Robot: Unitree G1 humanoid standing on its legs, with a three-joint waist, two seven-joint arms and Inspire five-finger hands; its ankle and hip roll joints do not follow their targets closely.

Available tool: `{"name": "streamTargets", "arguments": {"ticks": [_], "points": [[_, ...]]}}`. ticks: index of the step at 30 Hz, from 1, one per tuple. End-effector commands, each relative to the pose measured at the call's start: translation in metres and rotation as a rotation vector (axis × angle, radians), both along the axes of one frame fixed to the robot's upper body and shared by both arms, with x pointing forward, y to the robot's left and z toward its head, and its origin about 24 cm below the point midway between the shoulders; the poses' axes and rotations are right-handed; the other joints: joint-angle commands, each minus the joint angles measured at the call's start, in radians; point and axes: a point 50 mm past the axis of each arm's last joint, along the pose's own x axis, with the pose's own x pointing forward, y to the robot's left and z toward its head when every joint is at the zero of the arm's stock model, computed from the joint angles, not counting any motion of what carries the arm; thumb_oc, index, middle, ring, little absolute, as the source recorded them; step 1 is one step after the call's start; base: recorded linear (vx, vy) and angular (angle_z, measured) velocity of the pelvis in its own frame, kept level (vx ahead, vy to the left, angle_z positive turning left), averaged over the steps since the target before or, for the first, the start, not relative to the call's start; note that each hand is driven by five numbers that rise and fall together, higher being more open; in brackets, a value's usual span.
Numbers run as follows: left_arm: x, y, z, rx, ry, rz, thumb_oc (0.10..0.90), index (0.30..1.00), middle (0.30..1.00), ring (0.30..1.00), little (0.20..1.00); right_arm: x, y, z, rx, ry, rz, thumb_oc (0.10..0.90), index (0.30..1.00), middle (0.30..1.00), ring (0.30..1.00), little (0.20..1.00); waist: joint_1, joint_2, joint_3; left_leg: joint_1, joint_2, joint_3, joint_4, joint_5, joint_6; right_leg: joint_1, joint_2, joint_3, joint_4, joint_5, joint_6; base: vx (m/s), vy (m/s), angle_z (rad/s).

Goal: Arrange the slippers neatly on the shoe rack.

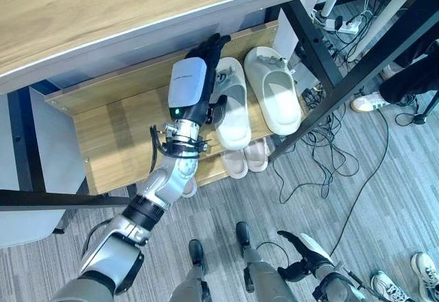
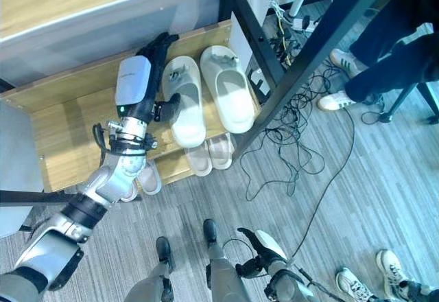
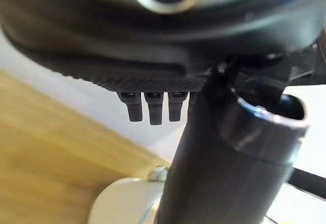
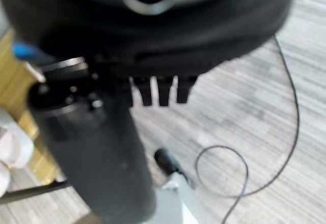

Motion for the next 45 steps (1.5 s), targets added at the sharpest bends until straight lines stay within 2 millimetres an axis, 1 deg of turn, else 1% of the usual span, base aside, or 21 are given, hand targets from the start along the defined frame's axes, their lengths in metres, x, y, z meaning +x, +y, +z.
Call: {"name": "streamTargets", "arguments": {"ticks": [1, 5, 8, 9, 11, 13, 16, 17, 18, 19, 20, 21, 23, 26, 30, 31, 34, 36, 37, 44, 45], "points": [[-0.011, -0.014, 0.041, -0.097, -0.184, -0.124, 0.8, 0.9, 0.9, 0.9, 0.9, -0.017, -0.007, -0.001, 0.014, -0.013, -0.055, 0.8, 0.9, 0.9, 0.9, 0.9, 0.022, -0.019, -0.066, -0.067, -0.02, -0.048, -0.011, 0.058, 0.007, -0.025, -0.028, -0.072, 0.049, -0.049, 0.05, -0.02, 0.001, 0.09], [-0.018, -0.012, 0.035, -0.118, -0.171, -0.15, 0.8, 0.9, 0.9, 0.9, 0.9, -0.016, -0.004, -0.001, 0.02, -0.017, -0.06, 0.8, 0.9, 0.9, 0.9, 0.9, 0.032, -0.025, -0.063, -0.069, -0.023, -0.052, -0.011, 0.06, 0.009, -0.022, -0.028, -0.077, 0.048, -0.047, 0.05, -0.02, -0.003, 0.13], [-0.018, -0.012, 0.034, -0.117, -0.17, -0.149, 0.8, 0.9, 0.9, 0.9, 0.9, -0.016, -0.004, -0.002, 0.02, -0.017, -0.059, 0.8, 0.9, 0.9, 0.9, 0.9, 0.031, -0.025, -0.063, -0.069, -0.023, -0.052, -0.011, 0.06, 0.009, -0.022, -0.028, -0.077, 0.048, -0.047, 0.05, -0.01, 0.0, 0.04], [-0.021, -0.004, 0.032, -0.14, -0.171, -0.138, 0.8, 0.9, 0.9, 0.9, 0.9, -0.017, -0.002, -0.003, 0.024, -0.016, -0.066, 0.8, 0.9, 0.9, 0.9, 0.9, 0.039, -0.026, -0.063, -0.072, -0.025, -0.055, -0.011, 0.062, 0.009, -0.021, -0.03, -0.079, 0.046, -0.045, 0.05, -0.02, -0.001, 0.08], [-0.023, 0.003, 0.03, -0.181, -0.159, -0.136, 0.8, 0.9, 0.9, 0.9, 0.9, -0.018, -0.001, -0.004, 0.027, -0.012, -0.069, 0.8, 0.9, 0.9, 0.9, 0.9, 0.044, -0.027, -0.065, -0.072, -0.026, -0.056, -0.011, 0.063, 0.01, -0.021, -0.03, -0.08, 0.044, -0.044, 0.05, -0.01, 0.0, 0.03], [-0.028, 0.009, 0.021, -0.284, -0.105, -0.174, 0.8, 0.9, 0.9, 0.9, 0.9, -0.02, 0.0, -0.006, 0.029, -0.004, -0.079, 0.8, 0.9, 0.9, 0.9, 0.9, 0.049, -0.025, -0.068, -0.07, -0.027, -0.056, -0.011, 0.064, 0.01, -0.018, -0.03, -0.081, 0.043, -0.042, 0.049, 0.01, 0.012, 0.03], [-0.038, 0.015, -0.001, -0.504, 0.042, -0.279, 0.8, 0.9, 0.9, 0.9, 0.9, -0.023, -0.001, -0.008, 0.033, 0.014, -0.098, 0.8, 0.9, 0.9, 0.9, 0.9, 0.057, -0.022, -0.077, -0.064, -0.028, -0.052, -0.011, 0.068, 0.012, -0.007, -0.031, -0.084, 0.041, -0.041, 0.048, 0.0, 0.0, 0.0], [-0.038, 0.016, -0.001, -0.506, 0.045, -0.281, 0.8, 0.9, 0.9, 0.9, 0.9, -0.023, -0.001, -0.008, 0.032, 0.016, -0.098, 0.8, 0.9, 0.9, 0.9, 0.9, 0.056, -0.021, -0.078, -0.063, -0.028, -0.052, -0.011, 0.068, 0.012, -0.007, -0.031, -0.084, 0.04, -0.041, 0.048, 0.0, 0.0, 0.0], [-0.041, 0.018, -0.006, -0.559, 0.077, -0.31, 0.8, 0.9, 0.9, 0.9, 0.9, -0.025, -0.002, -0.009, 0.031, 0.023, -0.1, 0.8, 0.9, 0.9, 0.9, 0.9, 0.058, -0.02, -0.081, -0.062, -0.029, -0.052, -0.011, 0.068, 0.013, -0.004, -0.031, -0.085, 0.039, -0.041, 0.048, 0.0, 0.0, 0.0], [-0.044, 0.019, -0.013, -0.632, 0.117, -0.343, 0.8, 0.9, 0.9, 0.9, 0.9, -0.025, -0.002, -0.009, 0.034, 0.025, -0.103, 0.8, 0.9, 0.9, 0.9, 0.9, 0.061, -0.019, -0.084, -0.06, -0.029, -0.053, -0.011, 0.069, 0.014, -0.002, -0.031, -0.086, 0.04, -0.04, 0.049, 0.01, 0.018, 0.06], [-0.049, 0.02, -0.026, -0.745, 0.199, -0.405, 0.8, 0.9, 0.9, 0.9, 0.9, -0.025, -0.004, -0.009, 0.032, 0.032, -0.107, 0.8, 0.9, 0.9, 0.9, 0.9, 0.063, -0.019, -0.09, -0.057, -0.028, -0.053, -0.011, 0.07, 0.014, 0.005, -0.032, -0.089, 0.036, -0.039, 0.05, 0.01, 0.013, 0.07], [-0.05, 0.021, -0.026, -0.746, 0.202, -0.406, 0.8, 0.9, 0.9, 0.9, 0.9, -0.026, -0.004, -0.009, 0.032, 0.034, -0.107, 0.8, 0.9, 0.9, 0.9, 0.9, 0.063, -0.019, -0.091, -0.057, -0.028, -0.053, -0.011, 0.069, 0.014, 0.005, -0.032, -0.09, 0.035, -0.039, 0.05, 0.0, 0.01, 0.08], [-0.054, 0.02, -0.039, -0.819, 0.294, -0.453, 0.8, 0.9, 0.9, 0.9, 0.9, -0.026, -0.006, -0.008, 0.029, 0.037, -0.102, 0.8, 0.9, 0.9, 0.9, 0.9, 0.066, -0.021, -0.097, -0.055, -0.03, -0.056, -0.011, 0.069, 0.016, 0.01, -0.032, -0.094, 0.031, -0.037, 0.051, 0.0, 0.003, 0.02], [-0.058, 0.018, -0.047, -0.833, 0.36, -0.487, 0.8, 0.9, 0.9, 0.9, 0.9, -0.027, -0.006, -0.009, 0.025, 0.046, -0.098, 0.8, 0.9, 0.9, 0.9, 0.9, 0.068, -0.024, -0.103, -0.057, -0.029, -0.06, -0.011, 0.07, 0.017, 0.012, -0.033, -0.099, 0.027, -0.035, 0.054, 0.0, 0.0, 0.0], [-0.062, 0.008, -0.058, -0.829, 0.441, -0.528, 0.8, 0.9, 0.9, 0.9, 0.9, -0.031, -0.002, -0.014, 0.028, 0.07, -0.1, 0.8, 0.9, 0.9, 0.9, 0.9, 0.071, -0.03, -0.109, -0.057, -0.028, -0.065, -0.011, 0.072, 0.017, 0.018, -0.033, -0.105, 0.023, -0.035, 0.054, 0.0, 0.0, 0.0], [-0.062, 0.008, -0.058, -0.829, 0.441, -0.528, 0.8, 0.9, 0.9, 0.9, 0.9, -0.031, -0.002, -0.014, 0.028, 0.07, -0.1, 0.8, 0.9, 0.9, 0.9, 0.9, 0.071, -0.03, -0.11, -0.057, -0.028, -0.065, -0.011, 0.072, 0.017, 0.018, -0.033, -0.105, 0.023, -0.035, 0.054, 0.0, -0.007, 0.04], [-0.063, 0.0, -0.058, -0.828, 0.468, -0.565, 0.8, 0.9, 0.9, 0.9, 0.9, -0.033, 0.001, -0.018, 0.032, 0.084, -0.097, 0.8, 0.9, 0.9, 0.9, 0.9, 0.071, -0.033, -0.11, -0.058, -0.028, -0.066, -0.011, 0.073, 0.017, 0.022, -0.032, -0.11, 0.022, -0.037, 0.054, 0.0, -0.004, 0.01], [-0.063, -0.011, -0.058, -0.829, 0.49, -0.601, 0.8, 0.9, 0.9, 0.9, 0.9, -0.033, 0.005, -0.019, 0.033, 0.085, -0.091, 0.8, 0.9, 0.9, 0.9, 0.9, 0.072, -0.036, -0.112, -0.057, -0.028, -0.069, -0.011, 0.073, 0.016, 0.025, -0.031, -0.11, 0.022, -0.039, 0.053, 0.0, 0.0, 0.0], [-0.063, -0.011, -0.058, -0.829, 0.49, -0.601, 0.8, 0.9, 0.9, 0.9, 0.9, -0.032, 0.005, -0.019, 0.033, 0.085, -0.091, 0.8, 0.9, 0.9, 0.9, 0.9, 0.072, -0.036, -0.112, -0.057, -0.028, -0.069, -0.011, 0.073, 0.016, 0.025, -0.031, -0.11, 0.022, -0.039, 0.053, 0.0, -0.009, 0.05], [-0.062, -0.032, -0.056, -0.851, 0.525, -0.665, 0.8, 0.9, 0.9, 0.9, 0.9, -0.029, 0.013, -0.021, 0.038, 0.081, -0.08, 0.8, 0.9, 0.9, 0.9, 0.9, 0.067, -0.038, -0.109, -0.058, -0.027, -0.07, -0.011, 0.074, 0.018, 0.02, -0.03, -0.108, 0.024, -0.038, 0.052, 0.0, -0.003, 0.01], [-0.061, -0.032, -0.056, -0.851, 0.525, -0.665, 0.8, 0.9, 0.9, 0.9, 0.9, -0.029, 0.013, -0.021, 0.038, 0.081, -0.08, 0.8, 0.9, 0.9, 0.9, 0.9, 0.068, -0.038, -0.109, -0.058, -0.027, -0.07, -0.011, 0.074, 0.018, 0.02, -0.03, -0.108, 0.024, -0.038, 0.052, 0.0, 0.0, 0.0]]}}
